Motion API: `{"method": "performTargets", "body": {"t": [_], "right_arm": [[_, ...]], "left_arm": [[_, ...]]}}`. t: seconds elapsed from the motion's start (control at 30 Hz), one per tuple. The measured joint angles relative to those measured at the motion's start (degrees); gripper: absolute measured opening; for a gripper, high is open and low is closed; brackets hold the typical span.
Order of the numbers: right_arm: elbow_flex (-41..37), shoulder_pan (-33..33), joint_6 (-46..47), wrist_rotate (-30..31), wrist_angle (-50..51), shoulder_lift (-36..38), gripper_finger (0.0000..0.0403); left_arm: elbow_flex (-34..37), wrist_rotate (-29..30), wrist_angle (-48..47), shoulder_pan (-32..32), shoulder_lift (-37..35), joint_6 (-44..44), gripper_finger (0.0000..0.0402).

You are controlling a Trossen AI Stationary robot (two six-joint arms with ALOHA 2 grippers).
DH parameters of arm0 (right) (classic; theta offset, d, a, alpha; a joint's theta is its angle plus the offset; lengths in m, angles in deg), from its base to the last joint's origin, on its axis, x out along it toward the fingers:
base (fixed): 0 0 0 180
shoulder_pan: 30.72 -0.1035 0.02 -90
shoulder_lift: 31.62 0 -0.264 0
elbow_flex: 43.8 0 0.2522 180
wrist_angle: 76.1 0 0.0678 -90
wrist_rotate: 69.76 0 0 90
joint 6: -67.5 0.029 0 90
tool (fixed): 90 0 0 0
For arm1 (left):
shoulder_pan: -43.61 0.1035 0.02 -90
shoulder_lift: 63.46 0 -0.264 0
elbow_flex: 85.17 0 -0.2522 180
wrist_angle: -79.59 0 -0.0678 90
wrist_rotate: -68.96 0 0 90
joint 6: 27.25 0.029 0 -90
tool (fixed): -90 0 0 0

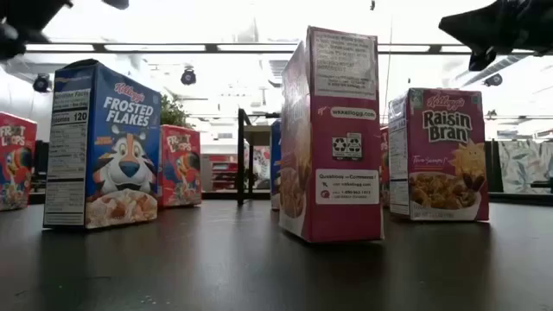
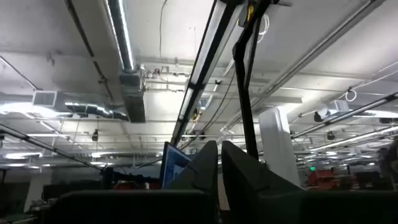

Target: Stack cereal on shelf

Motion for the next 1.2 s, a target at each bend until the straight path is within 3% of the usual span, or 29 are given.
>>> {"method": "performTargets", "body": {"t": [0.17,0.4,0.6,0.97,1.2], "right_arm": [[0.0,0.0,-0.1,0.0,1.1,0.0,0.0028],[0.0,0.0,0.0,0.0,1.2,0.0,0.0028],[0.0,0.0,0.0,0.0,1.0,0.0,0.0028],[0.7,0.0,0.6,0.1,1.6,0.0,0.0028],[0.7,0.0,0.0,0.1,2.2,0.0,0.0028]], "left_arm": [[-10.5,0.0,-13.4,0.0,6.1,-6.4,0.0006],[-28.8,8.8,-55.2,-0.2,15.9,-13.7,0.0006],[-39.8,19.1,-83.9,-0.8,28.0,-21.7,0.0006],[-50.2,17.7,-110.5,-1.6,45.3,-32.3,0.0007],[-57.3,8.2,-119.2,-7.3,50.8,-39.5,0.0007]]}}
